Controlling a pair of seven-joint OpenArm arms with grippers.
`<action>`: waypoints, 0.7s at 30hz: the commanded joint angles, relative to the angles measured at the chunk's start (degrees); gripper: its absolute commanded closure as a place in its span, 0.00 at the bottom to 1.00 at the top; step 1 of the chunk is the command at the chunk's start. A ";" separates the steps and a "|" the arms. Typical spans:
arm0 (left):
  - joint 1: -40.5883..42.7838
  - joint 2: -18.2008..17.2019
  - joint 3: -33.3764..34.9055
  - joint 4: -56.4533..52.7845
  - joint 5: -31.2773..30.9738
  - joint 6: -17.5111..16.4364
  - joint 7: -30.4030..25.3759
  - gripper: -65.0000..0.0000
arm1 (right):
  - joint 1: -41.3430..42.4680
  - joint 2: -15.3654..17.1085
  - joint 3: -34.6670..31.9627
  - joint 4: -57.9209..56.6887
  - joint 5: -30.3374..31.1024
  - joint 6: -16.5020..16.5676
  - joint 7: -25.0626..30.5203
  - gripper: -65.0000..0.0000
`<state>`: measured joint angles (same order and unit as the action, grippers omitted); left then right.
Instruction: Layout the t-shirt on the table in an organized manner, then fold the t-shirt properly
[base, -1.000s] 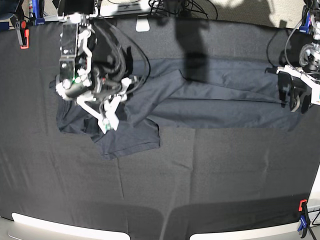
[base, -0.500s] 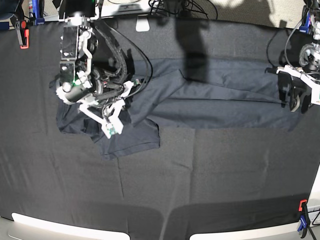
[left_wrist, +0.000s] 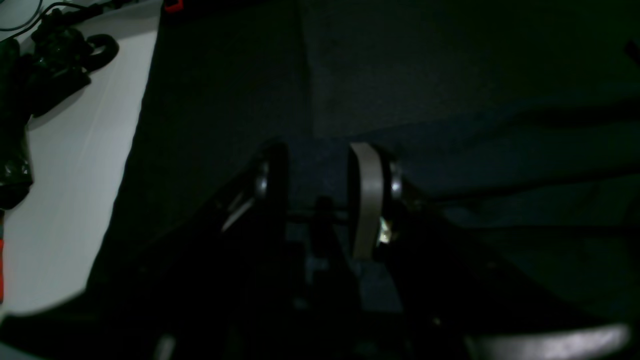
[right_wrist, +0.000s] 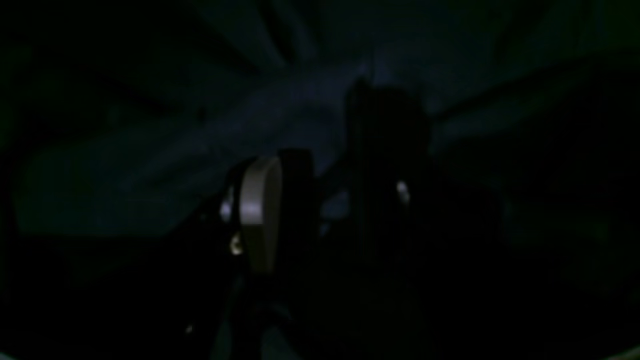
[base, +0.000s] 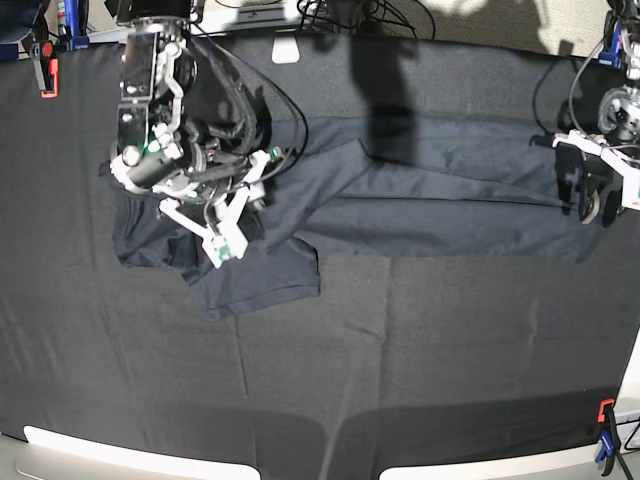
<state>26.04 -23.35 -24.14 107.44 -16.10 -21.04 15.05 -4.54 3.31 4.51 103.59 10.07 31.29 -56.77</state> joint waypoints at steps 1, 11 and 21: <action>-0.17 -0.76 -0.52 0.92 -0.44 0.39 -1.40 0.73 | 0.70 0.04 0.00 0.85 0.33 0.22 1.40 0.55; -0.17 -0.76 -0.52 0.90 -0.44 0.42 -1.40 0.73 | 0.70 0.02 1.49 0.85 -1.31 -6.10 0.76 0.55; -0.17 -0.79 -0.52 0.90 -0.44 0.39 -1.38 0.73 | 1.33 0.02 1.86 -7.26 -0.94 -6.49 -0.44 0.55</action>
<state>26.02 -23.35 -24.14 107.44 -16.10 -21.04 15.05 -4.12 3.18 6.39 95.33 8.88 24.64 -58.04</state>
